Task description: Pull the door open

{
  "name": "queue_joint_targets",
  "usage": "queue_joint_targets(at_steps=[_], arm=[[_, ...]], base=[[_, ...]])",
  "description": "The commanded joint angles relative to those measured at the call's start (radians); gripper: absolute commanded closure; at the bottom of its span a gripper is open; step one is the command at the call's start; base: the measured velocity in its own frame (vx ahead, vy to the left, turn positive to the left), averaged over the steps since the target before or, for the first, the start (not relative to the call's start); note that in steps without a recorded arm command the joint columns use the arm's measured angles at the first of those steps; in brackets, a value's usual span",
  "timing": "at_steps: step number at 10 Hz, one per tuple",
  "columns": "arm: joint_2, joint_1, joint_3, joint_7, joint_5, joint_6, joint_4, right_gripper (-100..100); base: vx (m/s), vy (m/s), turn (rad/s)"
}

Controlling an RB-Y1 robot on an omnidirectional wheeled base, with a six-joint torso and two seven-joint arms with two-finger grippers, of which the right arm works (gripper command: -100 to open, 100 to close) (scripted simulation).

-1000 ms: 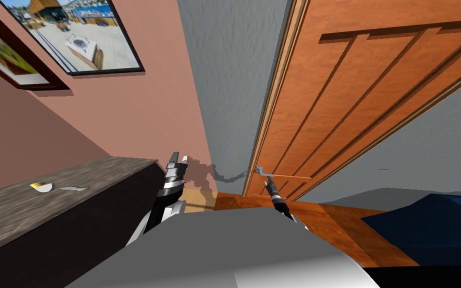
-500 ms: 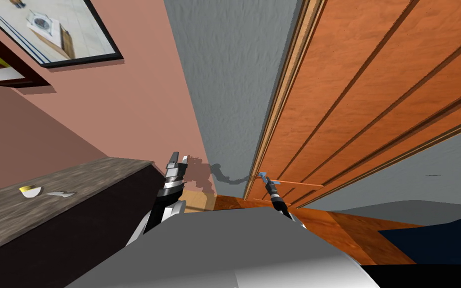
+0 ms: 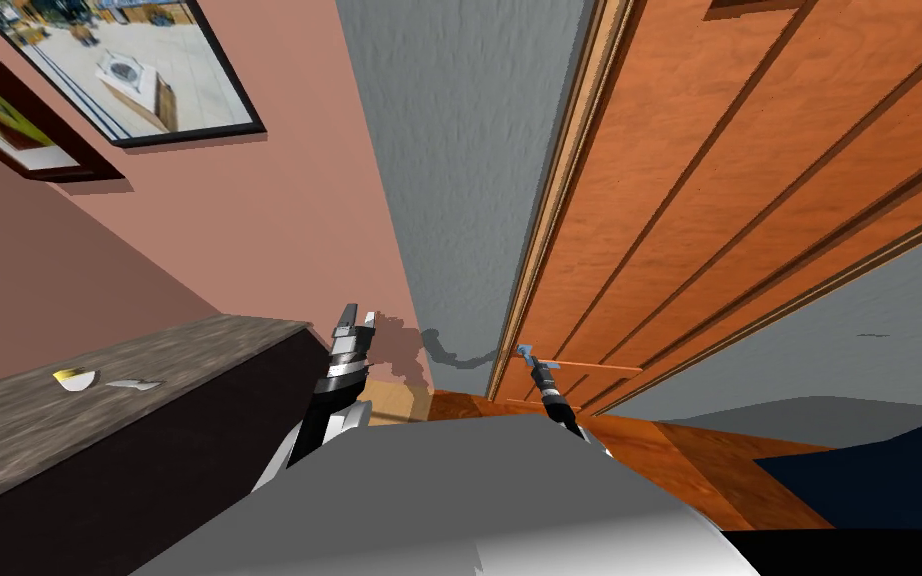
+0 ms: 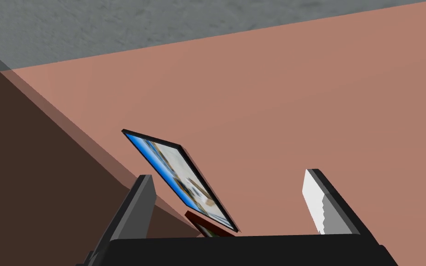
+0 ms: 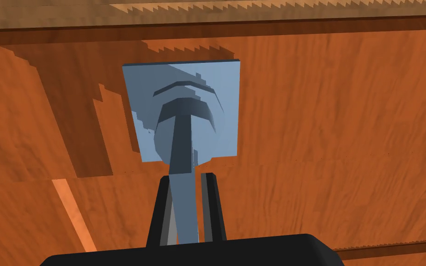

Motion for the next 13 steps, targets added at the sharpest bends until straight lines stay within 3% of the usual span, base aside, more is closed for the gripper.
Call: queue_joint_targets(at_steps=[1,9,10,11,13], arm=[[-0.014,0.015,0.015,-0.018,0.008,-0.020,-0.002,100],[-0.080,0.085,0.083,-0.102,0.044,-0.112,-0.011,100],[-0.074,0.081,0.078,-0.094,0.041,-0.100,-0.011,100],[-0.082,0.097,0.087,-0.105,0.044,-0.127,-0.002,100],[-0.088,0.104,0.090,-0.110,0.045,-0.142,0.002,100]], base=[[-0.132,-0.041,0.128],[-0.195,-0.052,0.108],[-0.077,-0.028,0.021],[-0.145,-0.045,0.153],[-0.155,-0.055,0.119]])
